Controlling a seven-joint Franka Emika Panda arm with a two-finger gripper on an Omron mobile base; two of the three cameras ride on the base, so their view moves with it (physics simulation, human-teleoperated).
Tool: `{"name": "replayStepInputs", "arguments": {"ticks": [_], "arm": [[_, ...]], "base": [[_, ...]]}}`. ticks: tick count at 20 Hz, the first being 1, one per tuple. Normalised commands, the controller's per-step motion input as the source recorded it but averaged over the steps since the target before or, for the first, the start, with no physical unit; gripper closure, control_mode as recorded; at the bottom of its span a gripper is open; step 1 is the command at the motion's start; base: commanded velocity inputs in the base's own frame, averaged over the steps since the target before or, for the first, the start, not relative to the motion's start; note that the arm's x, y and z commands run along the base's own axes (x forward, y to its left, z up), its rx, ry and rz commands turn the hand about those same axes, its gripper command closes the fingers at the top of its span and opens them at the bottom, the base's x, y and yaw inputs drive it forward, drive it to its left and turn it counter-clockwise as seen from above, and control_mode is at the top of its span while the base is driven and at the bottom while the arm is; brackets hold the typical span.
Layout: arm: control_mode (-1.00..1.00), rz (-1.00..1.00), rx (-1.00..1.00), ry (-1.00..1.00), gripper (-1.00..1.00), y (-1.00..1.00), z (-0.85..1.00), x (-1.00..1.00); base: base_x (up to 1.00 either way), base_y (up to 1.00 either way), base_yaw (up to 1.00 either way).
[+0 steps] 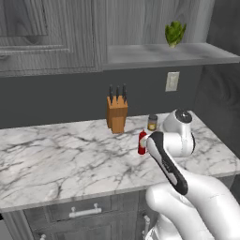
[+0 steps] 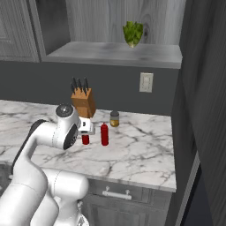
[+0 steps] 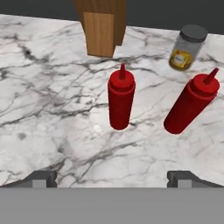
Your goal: Pick the ketchup and ketchup from the counter and place them in the cabinet.
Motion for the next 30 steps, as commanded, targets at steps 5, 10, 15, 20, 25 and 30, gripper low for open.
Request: {"name": "replayStepInputs", "arguments": {"ticks": [5,10,15,20,25,30], "arm": [[-1.0,0.0,0.0,0.0,-1.0,0.05,-0.26,0.29],[-1.0,0.0,0.0,0.0,-1.0,0.05,-0.24,0.29],[-1.0,0.0,0.0,0.0,-1.0,0.01,-0.15,0.25],[-1.0,0.0,0.0,0.0,-1.0,0.0,-0.11,0.23],[-1.0,0.0,0.0,0.0,-1.0,0.0,-0.11,0.22],[-1.0,0.0,0.0,0.0,-1.0,0.03,-0.11,0.19]], "base": [[0.0,0.0,0.0],[0.0,0.0,0.0],[0.0,0.0,0.0],[0.0,0.0,0.0],[0.0,0.0,0.0],[0.0,0.0,0.0]]}}
